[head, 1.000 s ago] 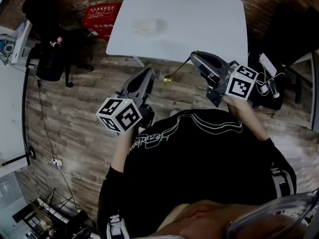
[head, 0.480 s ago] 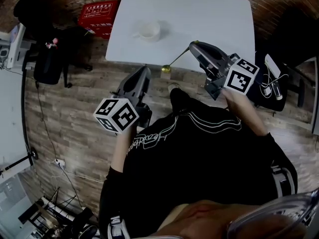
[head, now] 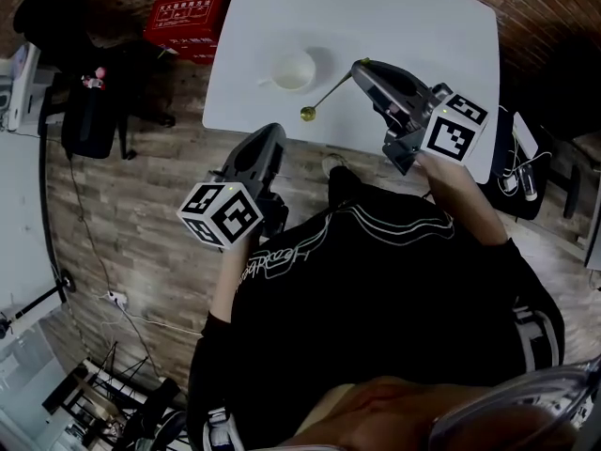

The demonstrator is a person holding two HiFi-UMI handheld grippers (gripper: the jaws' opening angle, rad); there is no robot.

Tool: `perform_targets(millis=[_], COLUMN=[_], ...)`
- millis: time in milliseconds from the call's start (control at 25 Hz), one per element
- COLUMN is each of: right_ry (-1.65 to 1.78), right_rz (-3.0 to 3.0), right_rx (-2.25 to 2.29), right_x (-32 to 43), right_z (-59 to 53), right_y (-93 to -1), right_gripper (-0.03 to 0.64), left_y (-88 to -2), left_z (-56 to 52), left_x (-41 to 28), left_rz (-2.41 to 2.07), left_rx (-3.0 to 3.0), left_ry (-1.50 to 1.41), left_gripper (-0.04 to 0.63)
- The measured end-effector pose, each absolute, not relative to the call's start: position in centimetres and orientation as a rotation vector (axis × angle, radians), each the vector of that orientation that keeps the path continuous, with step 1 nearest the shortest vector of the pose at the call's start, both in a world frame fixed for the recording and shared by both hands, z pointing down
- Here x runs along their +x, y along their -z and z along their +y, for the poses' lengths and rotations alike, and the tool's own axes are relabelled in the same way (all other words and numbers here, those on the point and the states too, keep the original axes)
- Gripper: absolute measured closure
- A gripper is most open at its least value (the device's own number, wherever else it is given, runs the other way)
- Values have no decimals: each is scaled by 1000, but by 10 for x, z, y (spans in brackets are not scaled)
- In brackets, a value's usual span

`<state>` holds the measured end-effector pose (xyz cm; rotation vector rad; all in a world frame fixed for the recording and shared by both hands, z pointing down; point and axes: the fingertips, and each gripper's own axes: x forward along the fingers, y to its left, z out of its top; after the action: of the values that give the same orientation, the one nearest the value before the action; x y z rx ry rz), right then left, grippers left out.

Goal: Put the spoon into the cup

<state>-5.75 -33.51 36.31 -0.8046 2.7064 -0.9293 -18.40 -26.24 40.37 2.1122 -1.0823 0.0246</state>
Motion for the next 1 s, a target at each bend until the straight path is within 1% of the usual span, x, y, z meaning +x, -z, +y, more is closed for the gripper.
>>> perform_targets(millis=[240, 760, 1000], right_ry=[961, 951, 997], right_rz=[2716, 2805, 2840], right_rx=[-777, -816, -820], right_x=[-84, -102, -113], right_z=[-389, -436, -443], right_y=[-370, -412, -437], right_gripper=[617, 617, 617], left_y=[-414, -444, -454], left_z=[-306, -333, -334], left_x=[-201, -210, -217], left_rz=[-1082, -1099, -1110], left_rx=[2081, 2007, 1977], left_ry=[-30, -22, -18], left_gripper=[588, 588, 588])
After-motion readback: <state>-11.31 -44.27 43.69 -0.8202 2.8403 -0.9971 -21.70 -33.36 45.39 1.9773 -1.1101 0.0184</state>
